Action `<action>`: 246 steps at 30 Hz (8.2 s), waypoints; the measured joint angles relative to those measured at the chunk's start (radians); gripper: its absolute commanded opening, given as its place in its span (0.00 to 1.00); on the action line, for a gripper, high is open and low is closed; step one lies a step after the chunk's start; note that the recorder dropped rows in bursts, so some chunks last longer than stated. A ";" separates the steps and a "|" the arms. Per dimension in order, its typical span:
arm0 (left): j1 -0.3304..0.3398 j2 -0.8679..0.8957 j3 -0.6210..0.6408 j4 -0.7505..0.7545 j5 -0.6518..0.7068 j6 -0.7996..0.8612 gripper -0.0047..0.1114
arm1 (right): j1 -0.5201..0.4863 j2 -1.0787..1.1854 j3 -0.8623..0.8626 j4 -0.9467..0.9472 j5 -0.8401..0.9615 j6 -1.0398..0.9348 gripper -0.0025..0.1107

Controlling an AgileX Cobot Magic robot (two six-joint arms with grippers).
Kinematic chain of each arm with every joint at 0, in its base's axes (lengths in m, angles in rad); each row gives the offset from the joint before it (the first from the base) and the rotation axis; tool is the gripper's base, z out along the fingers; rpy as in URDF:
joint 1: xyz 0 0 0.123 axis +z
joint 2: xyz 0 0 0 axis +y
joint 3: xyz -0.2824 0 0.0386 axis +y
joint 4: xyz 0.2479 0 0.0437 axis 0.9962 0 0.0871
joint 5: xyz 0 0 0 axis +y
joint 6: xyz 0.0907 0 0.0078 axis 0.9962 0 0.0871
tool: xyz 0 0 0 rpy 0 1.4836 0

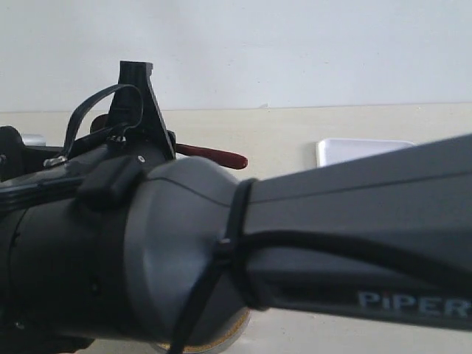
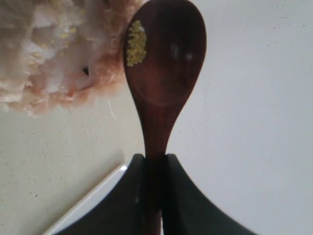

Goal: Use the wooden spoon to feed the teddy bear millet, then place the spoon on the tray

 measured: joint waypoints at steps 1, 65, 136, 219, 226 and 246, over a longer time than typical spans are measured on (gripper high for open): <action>0.000 0.000 0.000 0.000 0.000 0.000 0.08 | 0.000 0.000 0.000 0.000 0.000 0.000 0.02; 0.000 0.000 0.000 -0.028 0.014 0.002 0.08 | -0.063 -0.236 0.000 0.476 -0.163 -0.302 0.02; 0.000 0.000 -0.039 -0.026 0.013 0.005 0.08 | -0.034 -0.188 0.073 0.109 -0.052 0.026 0.02; 0.000 -0.913 -0.019 -0.463 -0.871 0.282 0.08 | -0.895 -0.497 0.491 0.847 -0.530 -0.104 0.02; 0.000 -1.131 -0.017 0.048 -0.495 0.523 0.08 | -0.895 -0.497 0.541 0.829 -0.610 -0.050 0.02; 0.000 -1.237 0.251 -0.121 -0.668 -0.132 0.08 | -0.895 -0.497 0.548 0.815 -0.594 -0.038 0.02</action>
